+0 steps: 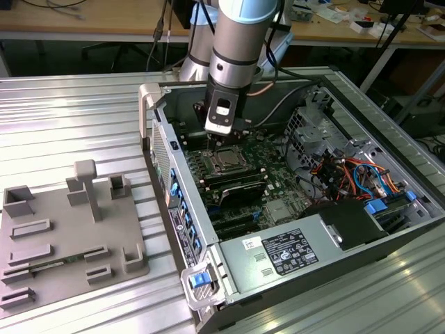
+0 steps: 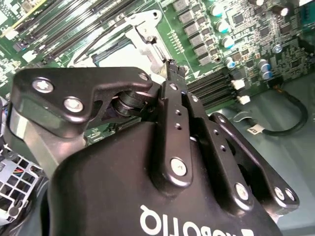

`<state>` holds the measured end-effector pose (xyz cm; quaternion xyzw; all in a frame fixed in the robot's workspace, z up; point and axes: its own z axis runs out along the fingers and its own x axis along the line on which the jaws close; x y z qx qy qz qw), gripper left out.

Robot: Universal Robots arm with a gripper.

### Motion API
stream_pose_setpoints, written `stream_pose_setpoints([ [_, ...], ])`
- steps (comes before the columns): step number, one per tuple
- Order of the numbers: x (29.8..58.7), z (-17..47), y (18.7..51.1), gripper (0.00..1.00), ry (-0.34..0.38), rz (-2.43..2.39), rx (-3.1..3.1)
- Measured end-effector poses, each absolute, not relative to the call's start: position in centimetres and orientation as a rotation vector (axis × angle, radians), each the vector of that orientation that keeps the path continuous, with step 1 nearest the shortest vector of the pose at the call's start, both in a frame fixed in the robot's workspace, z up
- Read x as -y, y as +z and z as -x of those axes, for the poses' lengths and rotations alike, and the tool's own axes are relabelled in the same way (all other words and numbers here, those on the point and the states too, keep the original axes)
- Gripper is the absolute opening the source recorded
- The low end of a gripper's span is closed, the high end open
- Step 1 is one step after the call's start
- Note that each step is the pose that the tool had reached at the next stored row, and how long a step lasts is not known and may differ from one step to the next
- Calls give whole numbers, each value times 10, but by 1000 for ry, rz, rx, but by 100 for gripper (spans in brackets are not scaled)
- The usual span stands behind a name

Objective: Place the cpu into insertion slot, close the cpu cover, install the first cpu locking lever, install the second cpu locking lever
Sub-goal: 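Install the first cpu locking lever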

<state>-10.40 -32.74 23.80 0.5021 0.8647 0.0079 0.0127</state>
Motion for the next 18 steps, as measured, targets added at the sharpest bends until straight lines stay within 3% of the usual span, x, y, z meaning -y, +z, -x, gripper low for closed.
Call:
stream_pose_setpoints([
  [15,327,119,242,11,29,-1373,-2799],
  [18,328,120,243,11,58,-1377,-2807],
])
